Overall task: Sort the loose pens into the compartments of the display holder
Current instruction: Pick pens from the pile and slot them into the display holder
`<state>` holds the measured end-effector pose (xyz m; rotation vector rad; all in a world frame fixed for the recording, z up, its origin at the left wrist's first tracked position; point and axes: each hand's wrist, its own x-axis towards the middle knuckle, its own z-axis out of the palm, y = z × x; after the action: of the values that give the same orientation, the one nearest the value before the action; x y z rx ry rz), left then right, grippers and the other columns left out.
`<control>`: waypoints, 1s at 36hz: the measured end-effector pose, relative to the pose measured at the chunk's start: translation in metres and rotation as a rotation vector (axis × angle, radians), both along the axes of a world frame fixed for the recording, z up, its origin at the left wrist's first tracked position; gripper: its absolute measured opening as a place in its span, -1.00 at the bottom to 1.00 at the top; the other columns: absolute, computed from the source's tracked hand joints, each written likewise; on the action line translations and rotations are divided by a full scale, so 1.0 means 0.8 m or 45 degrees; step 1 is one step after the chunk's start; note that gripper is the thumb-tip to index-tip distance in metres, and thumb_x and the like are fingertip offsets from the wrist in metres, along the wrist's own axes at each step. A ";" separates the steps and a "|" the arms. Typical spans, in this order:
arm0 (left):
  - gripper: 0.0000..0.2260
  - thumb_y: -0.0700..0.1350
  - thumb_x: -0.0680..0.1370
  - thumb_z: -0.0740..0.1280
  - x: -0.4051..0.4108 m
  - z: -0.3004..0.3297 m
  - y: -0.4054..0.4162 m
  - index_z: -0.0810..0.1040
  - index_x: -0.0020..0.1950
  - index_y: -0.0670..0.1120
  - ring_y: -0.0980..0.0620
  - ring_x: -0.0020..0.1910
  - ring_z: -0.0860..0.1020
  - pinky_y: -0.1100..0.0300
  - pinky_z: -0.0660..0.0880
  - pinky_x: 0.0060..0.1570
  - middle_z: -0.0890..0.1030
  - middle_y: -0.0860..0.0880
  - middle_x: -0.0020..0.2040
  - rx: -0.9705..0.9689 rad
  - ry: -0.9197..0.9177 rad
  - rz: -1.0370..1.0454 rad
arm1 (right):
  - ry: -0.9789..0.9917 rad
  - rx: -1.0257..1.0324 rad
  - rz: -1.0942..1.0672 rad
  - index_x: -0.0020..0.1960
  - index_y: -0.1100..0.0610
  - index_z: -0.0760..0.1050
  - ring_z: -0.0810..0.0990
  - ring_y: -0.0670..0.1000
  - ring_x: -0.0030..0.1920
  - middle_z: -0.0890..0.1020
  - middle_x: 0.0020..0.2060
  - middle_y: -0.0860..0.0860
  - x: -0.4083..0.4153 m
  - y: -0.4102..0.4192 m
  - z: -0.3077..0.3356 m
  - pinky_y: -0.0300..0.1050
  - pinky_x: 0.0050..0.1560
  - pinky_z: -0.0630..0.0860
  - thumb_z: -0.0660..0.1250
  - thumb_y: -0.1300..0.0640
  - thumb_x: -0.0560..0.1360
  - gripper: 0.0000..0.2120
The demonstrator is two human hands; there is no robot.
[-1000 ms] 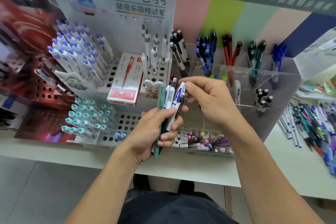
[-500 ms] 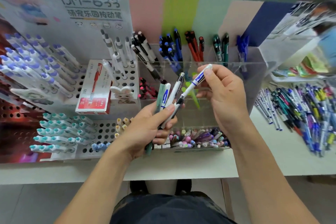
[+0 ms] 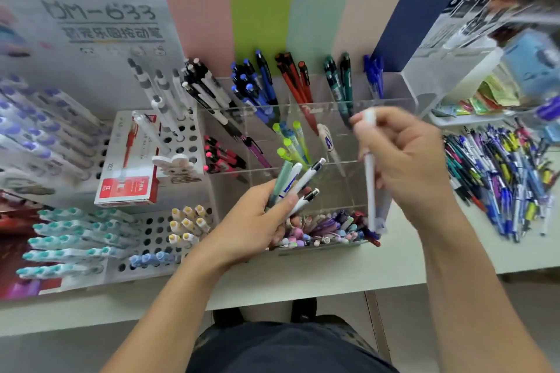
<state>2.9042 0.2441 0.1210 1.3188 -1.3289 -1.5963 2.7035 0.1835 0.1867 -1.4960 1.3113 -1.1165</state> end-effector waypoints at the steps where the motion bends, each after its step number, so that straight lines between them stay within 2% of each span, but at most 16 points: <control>1: -0.87 -0.15 0.71 0.18 -0.004 0.002 -0.001 0.52 0.13 -0.03 0.18 -0.53 0.37 0.37 0.30 -0.48 0.48 0.12 -0.42 -0.008 -0.010 -0.043 | 0.115 0.062 0.143 -0.03 0.07 0.67 0.44 -0.10 -0.48 0.58 -0.43 0.01 0.000 0.002 0.000 -0.31 -0.49 0.37 0.41 0.18 0.58 -0.93; 4: -0.85 -0.17 0.71 0.18 -0.014 0.007 -0.004 0.51 0.10 0.03 0.23 -0.53 0.39 0.42 0.33 -0.44 0.46 0.20 -0.45 -0.073 -0.113 -0.110 | 0.308 0.198 0.426 -0.03 0.06 0.71 0.47 0.11 -0.42 0.64 -0.34 0.23 0.009 0.009 -0.013 -0.14 -0.35 0.43 0.44 0.14 0.57 -0.93; 6: -0.86 -0.16 0.71 0.18 -0.017 0.008 -0.007 0.50 0.18 -0.02 0.24 -0.49 0.44 0.40 0.35 -0.40 0.49 0.17 -0.37 -0.127 -0.227 -0.128 | 0.314 0.231 0.452 -0.04 0.09 0.70 0.43 0.02 -0.44 0.62 -0.37 0.24 0.013 0.013 -0.022 -0.14 -0.37 0.39 0.39 0.18 0.59 -0.89; 8: -0.91 -0.17 0.71 0.18 -0.016 0.010 -0.008 0.46 0.16 -0.09 0.25 -0.44 0.47 0.41 0.36 -0.37 0.47 0.09 -0.28 -0.142 -0.305 -0.162 | 0.277 0.273 0.435 -0.06 0.16 0.68 0.36 -0.09 -0.47 0.52 -0.46 0.14 0.012 0.013 -0.024 -0.21 -0.43 0.32 0.36 0.23 0.60 -0.87; 11: -0.90 -0.18 0.71 0.19 -0.015 0.011 -0.010 0.39 0.19 -0.19 0.24 -0.51 0.39 0.40 0.33 -0.46 0.40 0.04 -0.30 0.020 -0.119 -0.185 | 0.196 0.307 0.399 -0.09 0.26 0.62 0.37 -0.09 -0.49 0.50 -0.45 0.11 0.010 0.010 -0.025 -0.25 -0.47 0.34 0.36 0.26 0.60 -0.87; 15: -0.76 -0.03 0.69 0.22 -0.019 0.007 -0.012 0.40 0.36 0.02 0.11 -0.47 0.24 0.31 0.20 -0.49 0.47 -0.02 -0.22 0.273 0.301 -0.158 | 0.030 0.242 0.264 -0.12 0.28 0.59 0.41 -0.13 -0.52 0.56 -0.46 0.01 0.015 0.007 -0.026 -0.29 -0.52 0.35 0.35 0.29 0.60 -0.87; 17: -0.76 0.05 0.66 0.25 -0.022 0.006 -0.013 0.46 0.32 0.07 0.12 -0.47 0.20 0.35 0.18 -0.53 0.47 -0.04 -0.21 0.343 0.527 -0.127 | -0.099 0.232 0.157 -0.10 0.26 0.57 0.40 -0.10 -0.57 0.55 -0.49 -0.03 0.013 0.006 -0.027 -0.25 -0.59 0.35 0.33 0.30 0.62 -0.87; 20: -0.81 0.04 0.63 0.24 -0.024 0.008 -0.016 0.42 0.12 -0.06 0.15 -0.51 0.18 0.39 0.17 -0.60 0.45 -0.06 -0.22 0.436 0.735 -0.014 | -0.180 0.195 0.058 -0.09 0.24 0.54 0.42 -0.07 -0.55 0.51 -0.49 0.01 0.007 0.002 -0.026 -0.23 -0.60 0.38 0.29 0.28 0.64 -0.85; 22: -0.81 0.01 0.61 0.24 -0.026 0.011 -0.019 0.34 0.03 -0.09 0.16 -0.53 0.18 0.39 0.18 -0.63 0.45 -0.04 -0.25 0.443 0.744 0.020 | -0.209 0.202 0.024 -0.08 0.23 0.53 0.44 -0.04 -0.53 0.50 -0.46 0.07 0.005 0.001 -0.027 -0.22 -0.59 0.40 0.26 0.27 0.66 -0.84; 25: -0.79 0.01 0.57 0.27 -0.031 0.014 -0.019 0.35 0.02 -0.10 0.17 -0.53 0.17 0.39 0.16 -0.63 0.45 0.00 -0.31 0.429 0.693 0.043 | -0.271 0.256 0.017 -0.07 0.19 0.51 0.44 -0.06 -0.50 0.50 -0.44 0.05 0.009 0.003 -0.030 -0.21 -0.59 0.41 0.23 0.24 0.68 -0.84; 28: -0.79 0.00 0.62 0.24 -0.036 0.014 -0.017 0.38 0.06 -0.15 0.16 -0.55 0.20 0.37 0.16 -0.62 0.44 0.05 -0.42 0.393 0.586 0.082 | -0.378 0.387 0.129 0.02 0.30 0.51 0.45 -0.08 -0.49 0.51 -0.44 0.01 0.014 0.007 -0.033 -0.23 -0.58 0.42 0.25 0.24 0.67 -0.87; 31: -0.78 0.00 0.64 0.22 -0.038 0.011 -0.016 0.40 0.08 -0.16 0.15 -0.55 0.21 0.36 0.19 -0.63 0.40 0.06 -0.45 0.390 0.550 0.112 | -0.360 0.432 0.227 0.04 0.36 0.52 0.47 -0.07 -0.45 0.53 -0.40 0.01 0.014 0.009 -0.037 -0.25 -0.54 0.45 0.29 0.25 0.64 -0.85; 34: -0.81 0.02 0.65 0.22 -0.034 0.005 -0.016 0.36 -0.02 -0.09 0.13 -0.52 0.17 0.35 0.17 -0.62 0.42 -0.01 -0.34 0.439 0.601 0.123 | -0.430 0.306 0.017 -0.06 0.25 0.51 0.50 -0.05 -0.42 0.55 -0.37 0.02 -0.005 0.002 -0.026 -0.27 -0.50 0.48 0.26 0.23 0.66 -0.85; 36: -0.86 0.00 0.69 0.18 -0.029 0.001 -0.013 0.38 0.01 -0.05 0.12 -0.51 0.15 0.35 0.16 -0.61 0.43 -0.04 -0.30 0.456 0.618 0.142 | -0.411 0.124 -0.153 -0.09 0.18 0.48 0.53 -0.05 -0.40 0.56 -0.35 0.01 -0.028 -0.008 -0.011 -0.24 -0.47 0.50 0.24 0.21 0.68 -0.83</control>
<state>2.8809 0.2334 0.1216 1.0761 -0.6878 -1.9754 2.6813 0.1771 0.1777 -1.1230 1.2218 -1.2907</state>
